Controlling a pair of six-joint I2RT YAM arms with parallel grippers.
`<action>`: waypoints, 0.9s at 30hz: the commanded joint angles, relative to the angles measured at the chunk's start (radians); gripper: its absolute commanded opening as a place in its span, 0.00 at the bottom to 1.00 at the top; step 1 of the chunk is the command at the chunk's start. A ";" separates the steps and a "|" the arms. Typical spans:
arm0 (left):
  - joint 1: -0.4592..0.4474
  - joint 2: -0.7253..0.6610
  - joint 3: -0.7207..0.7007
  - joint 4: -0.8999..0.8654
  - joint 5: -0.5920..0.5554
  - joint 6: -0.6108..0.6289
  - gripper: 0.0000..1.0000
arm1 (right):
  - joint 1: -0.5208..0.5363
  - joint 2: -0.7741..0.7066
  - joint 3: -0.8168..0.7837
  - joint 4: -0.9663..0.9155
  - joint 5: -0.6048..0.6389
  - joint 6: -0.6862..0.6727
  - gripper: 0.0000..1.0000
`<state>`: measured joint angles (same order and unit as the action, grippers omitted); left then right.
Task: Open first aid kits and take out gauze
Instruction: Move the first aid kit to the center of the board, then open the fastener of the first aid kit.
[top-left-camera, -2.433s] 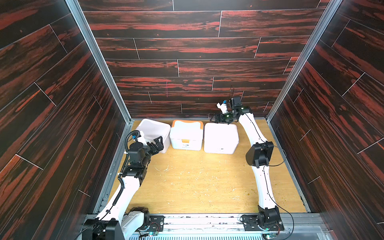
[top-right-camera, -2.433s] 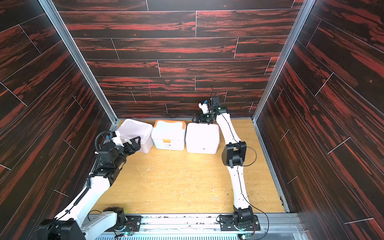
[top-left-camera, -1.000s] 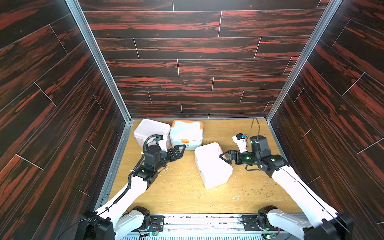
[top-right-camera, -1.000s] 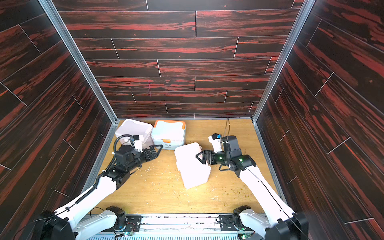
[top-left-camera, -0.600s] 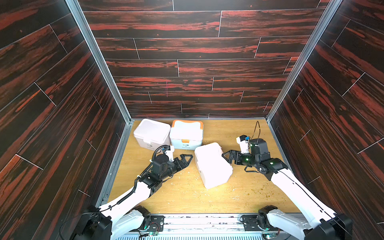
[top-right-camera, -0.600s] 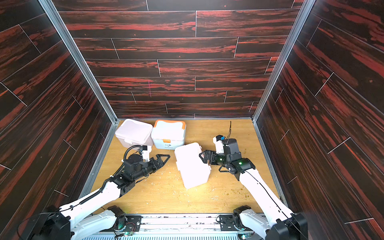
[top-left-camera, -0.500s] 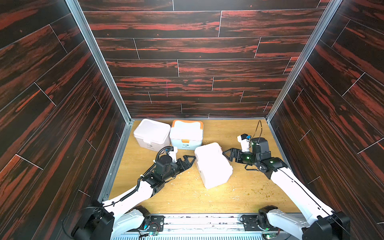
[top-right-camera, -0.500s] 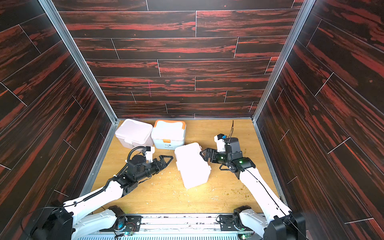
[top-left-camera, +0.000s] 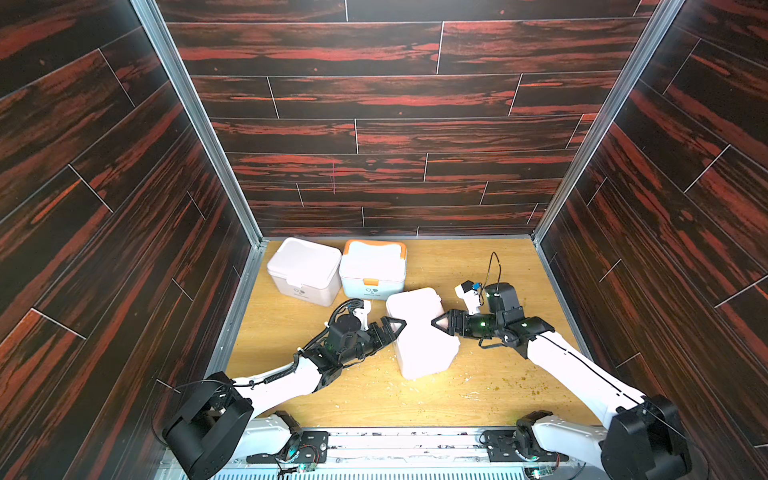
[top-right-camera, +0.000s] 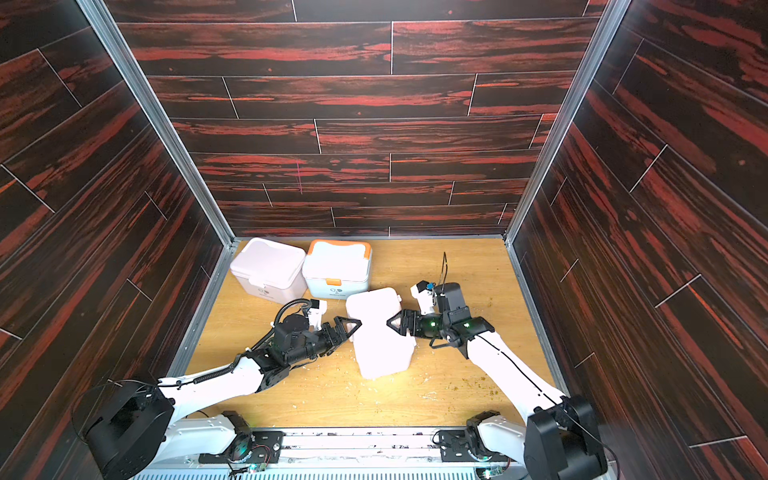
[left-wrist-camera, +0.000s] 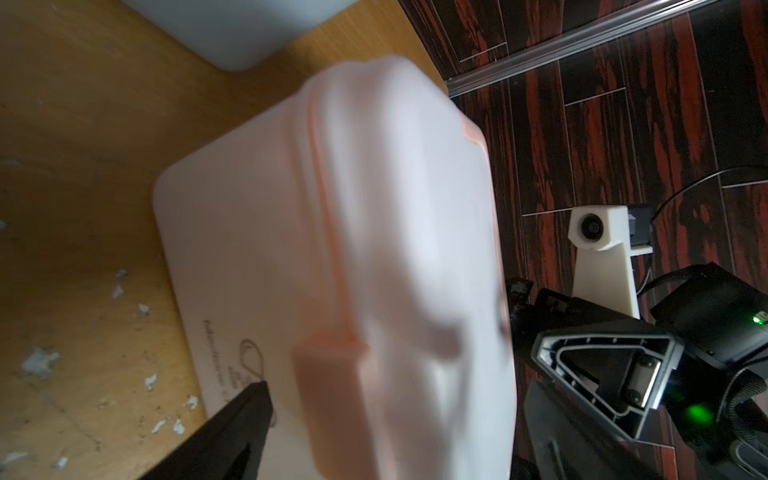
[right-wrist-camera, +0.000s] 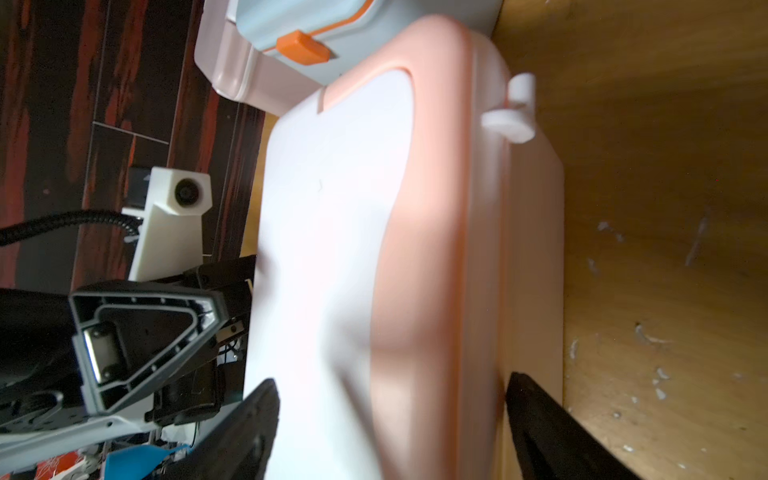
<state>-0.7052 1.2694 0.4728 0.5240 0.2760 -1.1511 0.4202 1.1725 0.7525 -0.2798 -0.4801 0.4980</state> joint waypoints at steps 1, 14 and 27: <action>-0.040 -0.012 -0.011 0.050 0.000 -0.024 1.00 | 0.035 -0.061 -0.028 -0.016 -0.043 0.040 0.86; -0.199 -0.102 -0.076 0.005 -0.135 -0.045 1.00 | 0.092 -0.291 -0.064 -0.274 0.321 0.069 0.99; -0.148 -0.411 -0.161 -0.158 -0.203 0.048 1.00 | 0.184 -0.276 0.114 -0.305 0.524 0.001 0.95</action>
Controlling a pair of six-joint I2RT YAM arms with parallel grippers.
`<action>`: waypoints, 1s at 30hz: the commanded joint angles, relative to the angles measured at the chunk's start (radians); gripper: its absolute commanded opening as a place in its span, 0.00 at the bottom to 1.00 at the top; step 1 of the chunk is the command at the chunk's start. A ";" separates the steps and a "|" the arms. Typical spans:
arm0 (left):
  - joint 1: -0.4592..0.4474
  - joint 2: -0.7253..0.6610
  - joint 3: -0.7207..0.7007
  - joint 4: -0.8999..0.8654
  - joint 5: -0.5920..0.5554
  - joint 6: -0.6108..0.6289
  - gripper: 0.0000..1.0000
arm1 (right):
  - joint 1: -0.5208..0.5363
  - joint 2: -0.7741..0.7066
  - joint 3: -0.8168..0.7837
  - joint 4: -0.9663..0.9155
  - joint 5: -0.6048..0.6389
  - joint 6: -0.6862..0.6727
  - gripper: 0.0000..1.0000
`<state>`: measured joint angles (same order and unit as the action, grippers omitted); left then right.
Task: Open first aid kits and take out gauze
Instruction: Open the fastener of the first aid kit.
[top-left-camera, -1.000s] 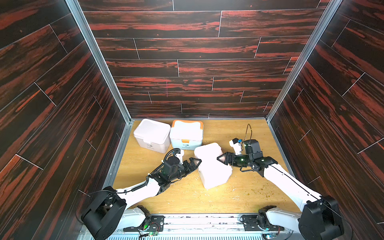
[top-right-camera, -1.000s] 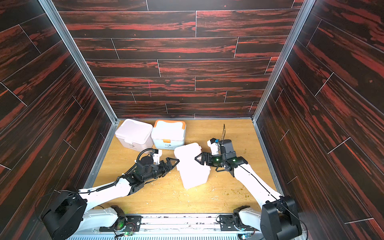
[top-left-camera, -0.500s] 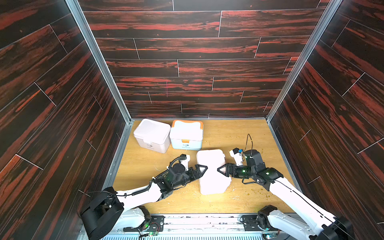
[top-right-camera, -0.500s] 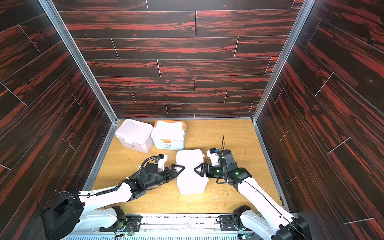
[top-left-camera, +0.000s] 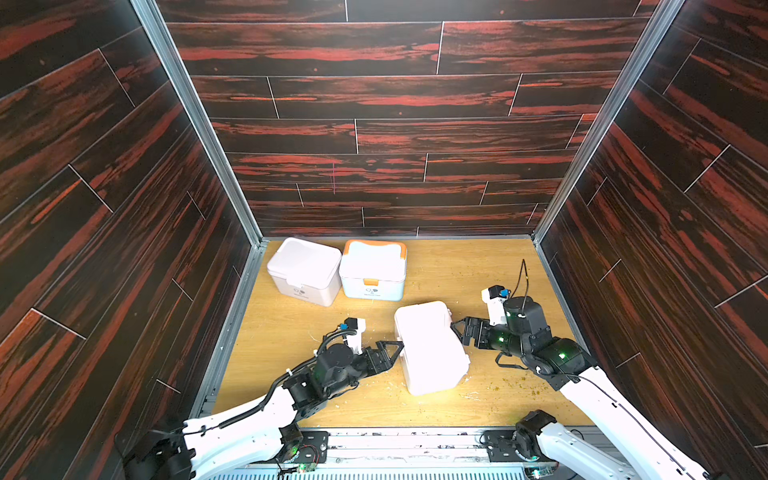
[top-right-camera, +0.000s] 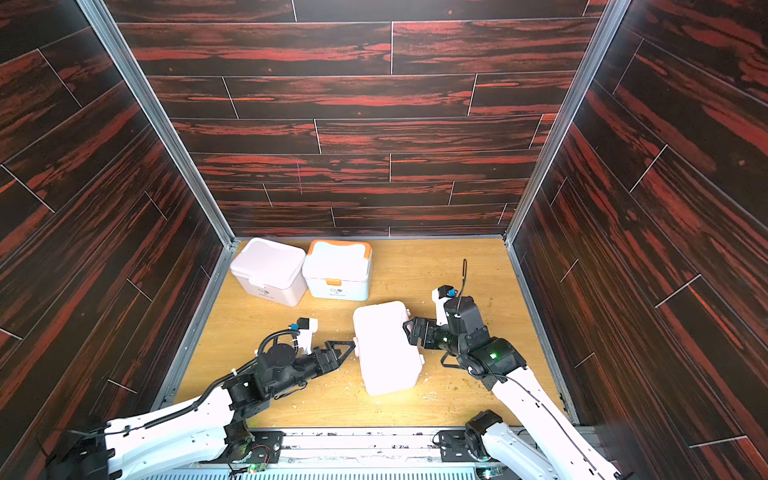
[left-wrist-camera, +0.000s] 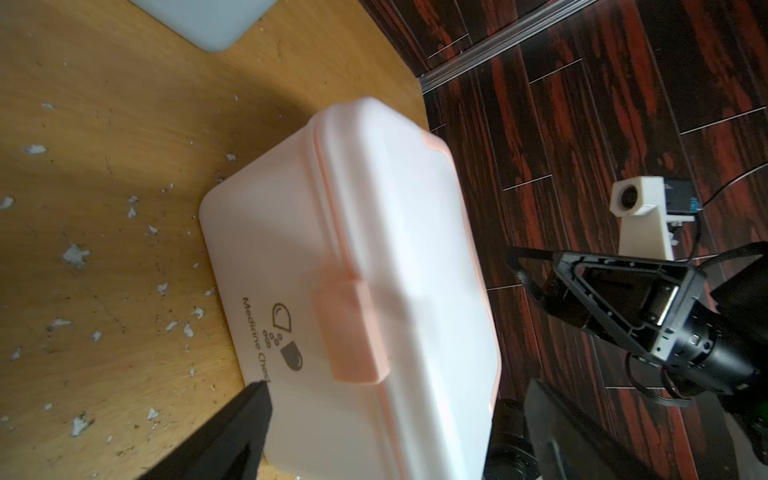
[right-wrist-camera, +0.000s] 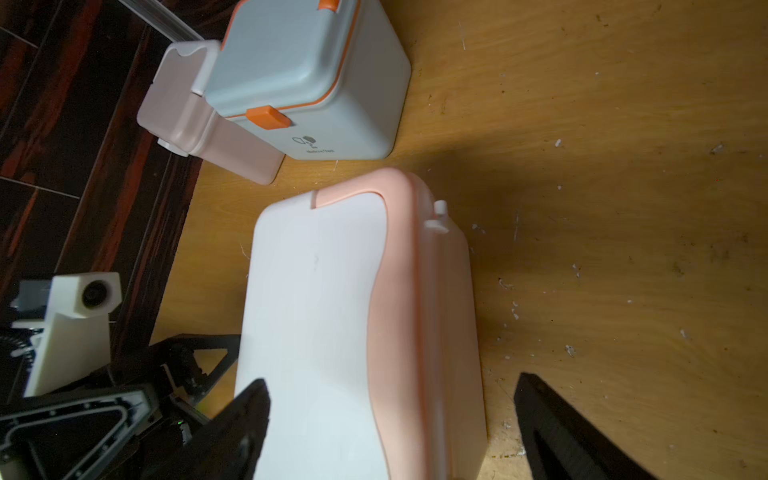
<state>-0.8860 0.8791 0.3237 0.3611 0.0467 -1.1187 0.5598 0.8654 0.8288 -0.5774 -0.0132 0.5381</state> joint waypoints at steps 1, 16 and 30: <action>0.054 -0.010 -0.019 0.041 0.068 0.002 1.00 | 0.072 0.051 0.055 -0.015 0.079 -0.052 0.95; 0.129 0.448 -0.046 0.735 0.356 -0.209 0.89 | 0.309 0.305 0.125 -0.010 0.098 -0.104 0.47; 0.128 0.371 -0.055 0.731 0.381 -0.193 0.74 | 0.348 0.403 0.102 -0.040 0.130 -0.061 0.45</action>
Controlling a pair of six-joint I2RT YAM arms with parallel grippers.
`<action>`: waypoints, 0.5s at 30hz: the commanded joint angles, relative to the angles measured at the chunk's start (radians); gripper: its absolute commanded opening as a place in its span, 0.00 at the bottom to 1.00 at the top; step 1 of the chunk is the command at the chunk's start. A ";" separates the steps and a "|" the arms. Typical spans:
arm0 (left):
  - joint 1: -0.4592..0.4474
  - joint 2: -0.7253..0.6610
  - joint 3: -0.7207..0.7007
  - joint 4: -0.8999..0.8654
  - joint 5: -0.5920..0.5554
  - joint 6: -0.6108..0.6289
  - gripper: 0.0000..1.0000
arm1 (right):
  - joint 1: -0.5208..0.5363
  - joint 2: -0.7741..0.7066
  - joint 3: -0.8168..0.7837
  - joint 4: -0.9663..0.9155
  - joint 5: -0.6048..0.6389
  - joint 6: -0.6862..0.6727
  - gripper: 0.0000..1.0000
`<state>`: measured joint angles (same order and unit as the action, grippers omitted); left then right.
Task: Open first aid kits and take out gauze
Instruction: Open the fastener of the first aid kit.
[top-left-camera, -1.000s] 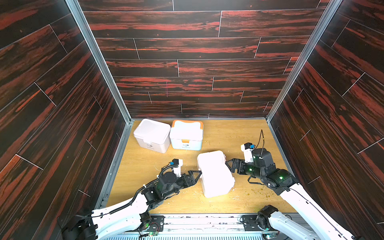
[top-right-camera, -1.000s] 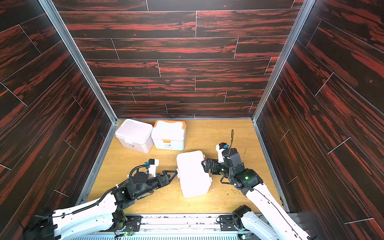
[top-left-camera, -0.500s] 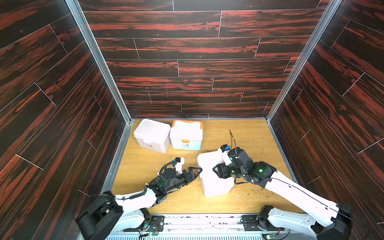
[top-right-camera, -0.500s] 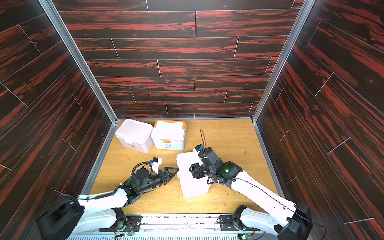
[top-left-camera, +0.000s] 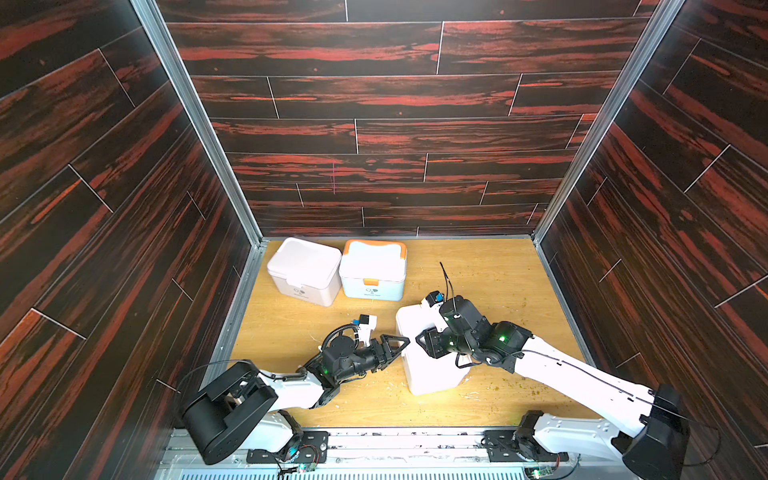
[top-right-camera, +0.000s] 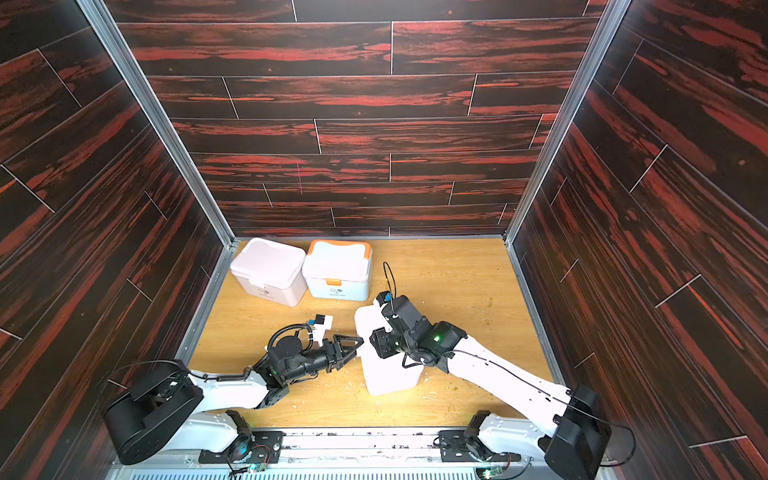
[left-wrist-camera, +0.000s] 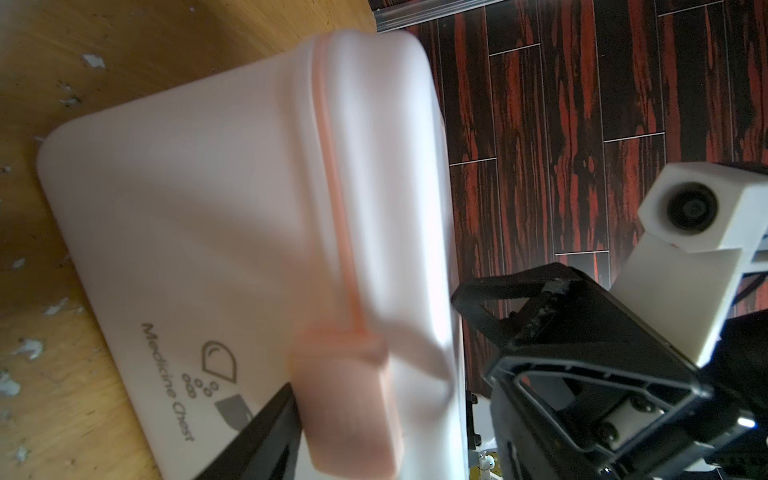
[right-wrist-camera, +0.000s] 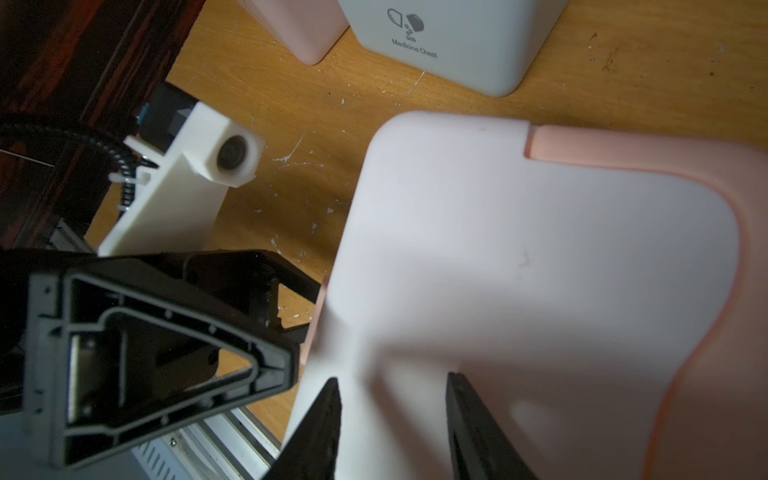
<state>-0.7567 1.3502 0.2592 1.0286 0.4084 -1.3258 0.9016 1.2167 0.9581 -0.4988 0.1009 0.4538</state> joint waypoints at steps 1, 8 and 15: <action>0.000 -0.126 0.008 0.041 0.016 0.021 0.74 | 0.007 0.057 -0.028 -0.119 0.019 0.026 0.45; 0.001 -0.321 -0.002 -0.181 -0.035 0.075 0.75 | 0.009 0.086 -0.035 -0.110 0.023 0.036 0.45; 0.005 -0.505 0.049 -0.697 -0.209 0.166 0.83 | 0.016 0.059 0.013 -0.124 0.029 0.033 0.49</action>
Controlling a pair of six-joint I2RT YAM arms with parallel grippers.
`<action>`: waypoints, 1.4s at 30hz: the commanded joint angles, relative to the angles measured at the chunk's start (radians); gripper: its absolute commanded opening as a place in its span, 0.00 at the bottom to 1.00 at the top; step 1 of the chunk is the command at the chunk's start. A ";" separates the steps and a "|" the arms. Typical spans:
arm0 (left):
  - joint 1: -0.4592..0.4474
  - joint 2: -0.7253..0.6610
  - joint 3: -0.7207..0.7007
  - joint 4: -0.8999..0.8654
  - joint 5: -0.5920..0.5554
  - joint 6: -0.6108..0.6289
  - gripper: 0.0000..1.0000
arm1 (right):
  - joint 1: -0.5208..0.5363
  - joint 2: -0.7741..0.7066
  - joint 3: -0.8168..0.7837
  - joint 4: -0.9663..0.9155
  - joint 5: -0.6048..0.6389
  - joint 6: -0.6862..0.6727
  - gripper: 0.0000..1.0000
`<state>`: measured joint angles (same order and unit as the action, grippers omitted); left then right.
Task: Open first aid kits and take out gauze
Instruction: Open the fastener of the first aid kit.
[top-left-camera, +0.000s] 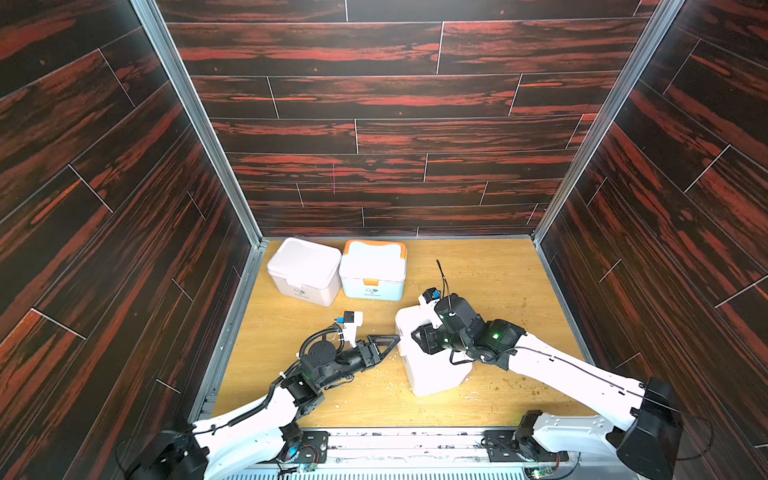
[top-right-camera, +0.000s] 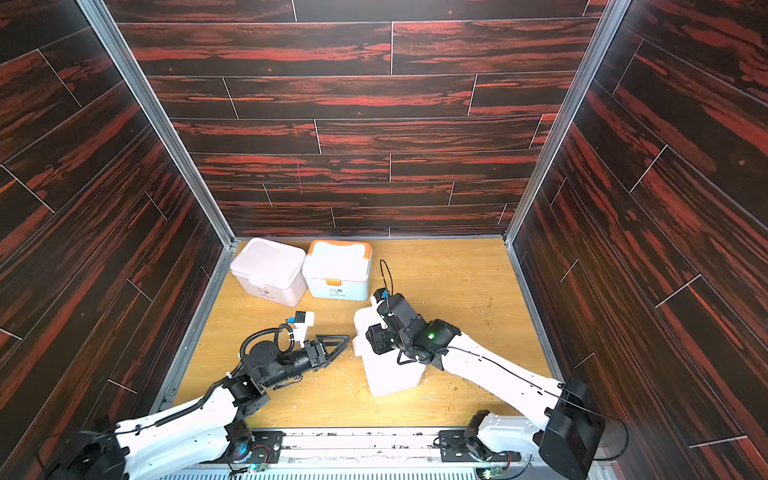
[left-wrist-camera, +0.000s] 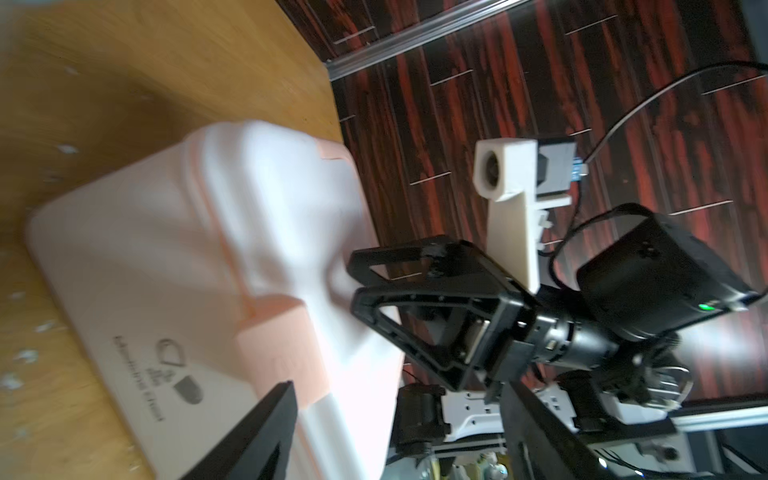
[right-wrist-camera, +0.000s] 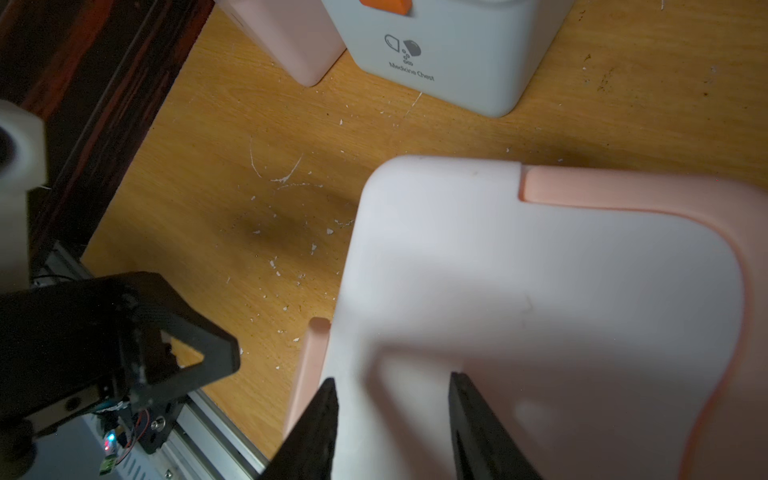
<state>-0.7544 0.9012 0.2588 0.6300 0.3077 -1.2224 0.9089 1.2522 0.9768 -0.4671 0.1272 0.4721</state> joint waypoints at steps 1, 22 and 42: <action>0.003 -0.072 0.076 -0.385 -0.138 0.084 0.84 | 0.010 0.015 0.005 -0.159 0.010 0.014 0.51; -0.095 0.251 0.410 -0.813 -0.259 0.212 0.88 | 0.012 -0.187 -0.075 -0.220 0.305 0.069 0.93; -0.092 0.176 0.313 -0.848 -0.295 0.171 0.83 | -0.019 -0.194 -0.078 -0.180 0.215 0.056 0.94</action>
<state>-0.8482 1.0889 0.5743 -0.2104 0.0181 -1.0389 0.8982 1.0729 0.8917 -0.6506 0.3695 0.5270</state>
